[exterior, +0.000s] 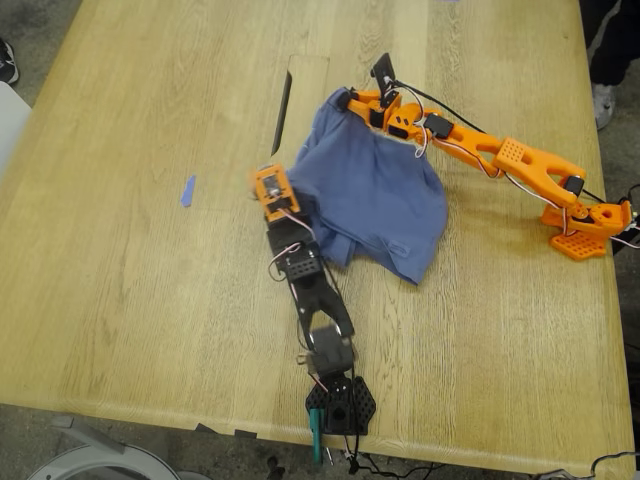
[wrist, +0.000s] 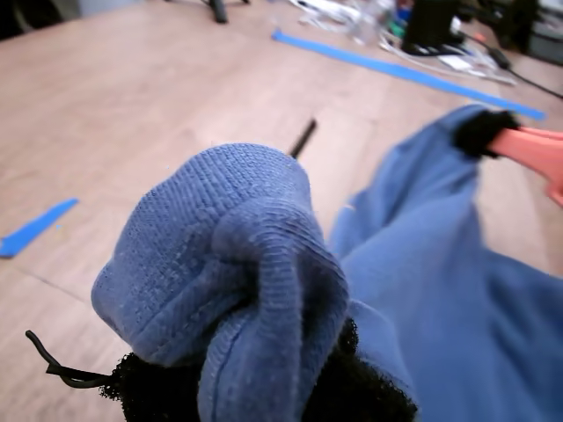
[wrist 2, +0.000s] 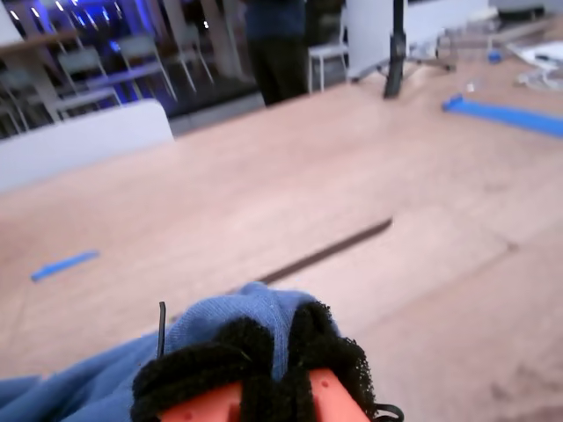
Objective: Fold a T-shirt
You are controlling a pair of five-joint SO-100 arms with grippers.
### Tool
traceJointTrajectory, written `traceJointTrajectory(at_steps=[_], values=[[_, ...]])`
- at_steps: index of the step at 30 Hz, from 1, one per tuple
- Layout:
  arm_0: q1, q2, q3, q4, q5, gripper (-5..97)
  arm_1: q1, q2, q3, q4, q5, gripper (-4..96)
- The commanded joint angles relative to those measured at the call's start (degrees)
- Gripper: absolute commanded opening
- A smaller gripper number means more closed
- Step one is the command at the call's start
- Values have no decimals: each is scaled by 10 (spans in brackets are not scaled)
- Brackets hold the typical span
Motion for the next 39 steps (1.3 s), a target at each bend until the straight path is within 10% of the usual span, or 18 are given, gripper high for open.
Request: traceJointTrajectory(at_steps=[1,27,39], values=[[12,145,-85,123,2,-3,23,98,-39,90,-4,2],[301,259,-321,729,-41,-3,-33,400,-35,780,6,1],[352,234,-333,802,-60,-3,-70,756,531,751,6,0]])
